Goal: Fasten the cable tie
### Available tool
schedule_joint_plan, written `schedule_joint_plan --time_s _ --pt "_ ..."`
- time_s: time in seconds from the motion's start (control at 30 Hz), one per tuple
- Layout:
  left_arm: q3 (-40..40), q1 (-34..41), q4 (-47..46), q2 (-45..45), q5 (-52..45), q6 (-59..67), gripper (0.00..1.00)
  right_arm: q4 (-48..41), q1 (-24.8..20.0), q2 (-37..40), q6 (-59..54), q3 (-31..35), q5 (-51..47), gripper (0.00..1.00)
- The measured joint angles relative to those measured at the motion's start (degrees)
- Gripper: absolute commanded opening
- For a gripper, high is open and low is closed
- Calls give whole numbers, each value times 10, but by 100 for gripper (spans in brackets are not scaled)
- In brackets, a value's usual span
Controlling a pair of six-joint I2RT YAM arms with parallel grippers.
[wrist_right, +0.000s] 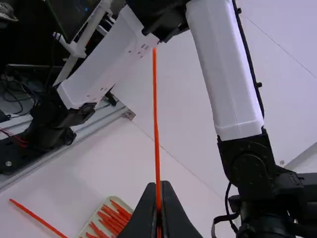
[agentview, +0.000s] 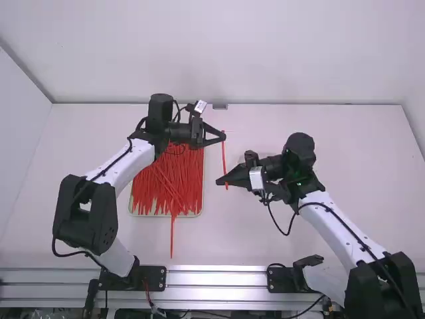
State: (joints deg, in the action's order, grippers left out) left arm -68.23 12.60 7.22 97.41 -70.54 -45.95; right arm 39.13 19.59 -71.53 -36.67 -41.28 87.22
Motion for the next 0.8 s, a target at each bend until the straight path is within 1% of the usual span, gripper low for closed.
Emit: schedule_joint_plan --time_s 0.03,0.07,0.17,0.2,0.27,0.33,0.4,0.47,0.53,0.6,0.63,0.67,0.8 --pt "0 0 8 0 -3 6 2 32 0 0 31 0 0 0" --pt "0 0 11 0 -3 7 2 36 0 0 34 0 0 0" --pt "0 1 50 0 -15 26 2 124 1 -2 153 0 -11 0" --pt "0 1 50 0 -15 26 2 124 1 -2 153 0 -11 0" --pt "0 3 81 0 -19 35 2 172 11 -3 274 0 -47 0" --pt "0 4 94 0 -22 38 2 193 17 -4 336 0 -68 0" --pt "0 5 115 0 -25 40 2 229 23 -4 434 0 -104 0" --pt "0 5 124 0 -28 40 2 254 25 -5 488 0 -123 0" --pt "0 5 141 0 -34 42 2 292 27 -6 568 0 -151 0" --pt "0 5 159 0 -39 51 2 314 27 -7 621 0 -168 0" --pt "0 6 174 0 -42 56 1 328 26 -7 674 0 -184 0" --pt "0 6 192 0 -43 64 2 330 24 -7 716 0 -194 0" --pt "0 4 230 0 -42 88 1 325 23 -7 821 0 -212 0"
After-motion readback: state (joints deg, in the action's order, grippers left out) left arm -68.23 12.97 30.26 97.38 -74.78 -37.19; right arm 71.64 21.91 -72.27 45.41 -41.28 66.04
